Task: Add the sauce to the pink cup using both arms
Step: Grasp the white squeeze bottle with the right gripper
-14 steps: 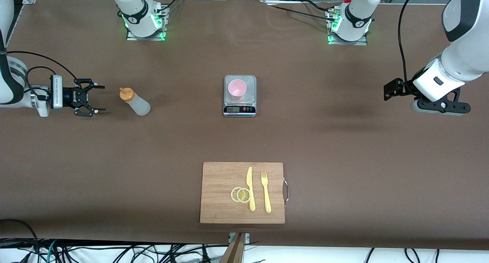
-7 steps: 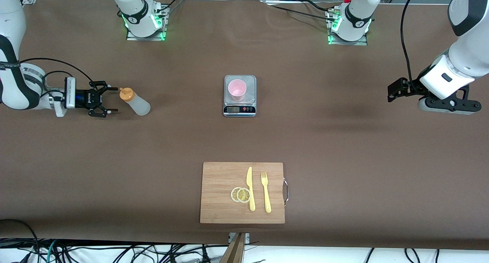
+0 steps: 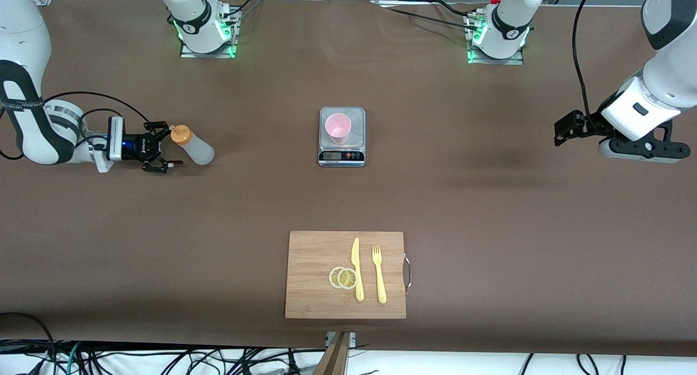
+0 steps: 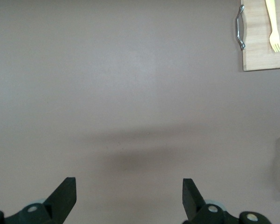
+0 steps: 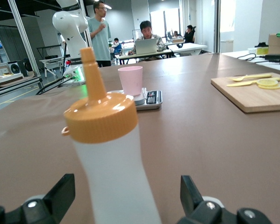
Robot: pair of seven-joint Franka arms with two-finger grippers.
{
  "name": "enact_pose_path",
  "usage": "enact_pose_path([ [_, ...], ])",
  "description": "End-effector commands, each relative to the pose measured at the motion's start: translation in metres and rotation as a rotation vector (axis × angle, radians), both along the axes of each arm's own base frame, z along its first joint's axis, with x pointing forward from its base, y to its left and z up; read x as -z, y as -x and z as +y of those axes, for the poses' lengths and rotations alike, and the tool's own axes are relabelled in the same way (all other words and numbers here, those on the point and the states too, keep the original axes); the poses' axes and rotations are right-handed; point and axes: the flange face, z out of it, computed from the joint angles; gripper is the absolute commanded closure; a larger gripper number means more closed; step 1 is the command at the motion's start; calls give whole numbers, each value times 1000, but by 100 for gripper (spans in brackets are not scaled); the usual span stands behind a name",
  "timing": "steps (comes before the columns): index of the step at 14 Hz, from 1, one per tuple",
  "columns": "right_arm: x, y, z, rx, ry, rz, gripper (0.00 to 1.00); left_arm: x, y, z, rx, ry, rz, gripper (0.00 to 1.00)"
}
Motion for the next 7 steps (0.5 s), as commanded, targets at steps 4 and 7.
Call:
enact_pose_path([
  [4,23,11,23,-15,-57,-6,0,3,-9,9,-18,22,-38,0],
  [7,30,17,40,-43,-67,12,1,4,-9,10,-21,21,-34,0],
])
